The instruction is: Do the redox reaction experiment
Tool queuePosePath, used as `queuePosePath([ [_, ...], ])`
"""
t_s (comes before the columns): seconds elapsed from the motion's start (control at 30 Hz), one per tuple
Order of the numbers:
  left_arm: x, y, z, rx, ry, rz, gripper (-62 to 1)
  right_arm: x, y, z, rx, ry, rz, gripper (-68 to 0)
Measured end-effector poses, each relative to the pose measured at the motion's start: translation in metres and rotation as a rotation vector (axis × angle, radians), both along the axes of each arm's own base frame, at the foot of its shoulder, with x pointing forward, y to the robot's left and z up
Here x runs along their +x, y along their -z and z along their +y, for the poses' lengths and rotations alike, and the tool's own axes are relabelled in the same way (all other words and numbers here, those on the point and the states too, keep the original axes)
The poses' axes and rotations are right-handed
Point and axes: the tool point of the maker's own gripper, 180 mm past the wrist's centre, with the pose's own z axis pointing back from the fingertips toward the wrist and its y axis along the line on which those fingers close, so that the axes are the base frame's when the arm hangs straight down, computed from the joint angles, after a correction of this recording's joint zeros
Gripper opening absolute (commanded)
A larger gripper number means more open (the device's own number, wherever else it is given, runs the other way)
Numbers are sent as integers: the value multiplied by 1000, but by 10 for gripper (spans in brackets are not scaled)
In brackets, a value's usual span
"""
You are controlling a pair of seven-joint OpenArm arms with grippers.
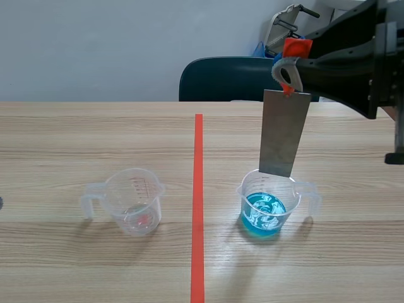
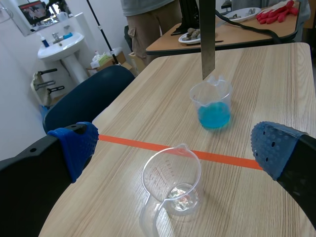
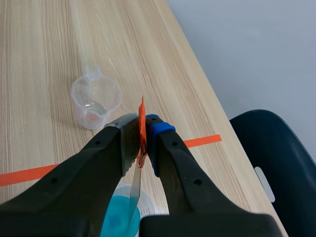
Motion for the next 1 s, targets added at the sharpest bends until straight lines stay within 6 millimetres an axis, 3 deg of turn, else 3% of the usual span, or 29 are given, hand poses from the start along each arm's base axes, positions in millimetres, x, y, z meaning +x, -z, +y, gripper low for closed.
queuePosePath([
  [0.27,0,0,0,0,0,0,14,-6,9,0,6,-8,15,-667],
  [1.0,0,0,0,0,0,0,14,5,30,-11,23,39,38,-667],
])
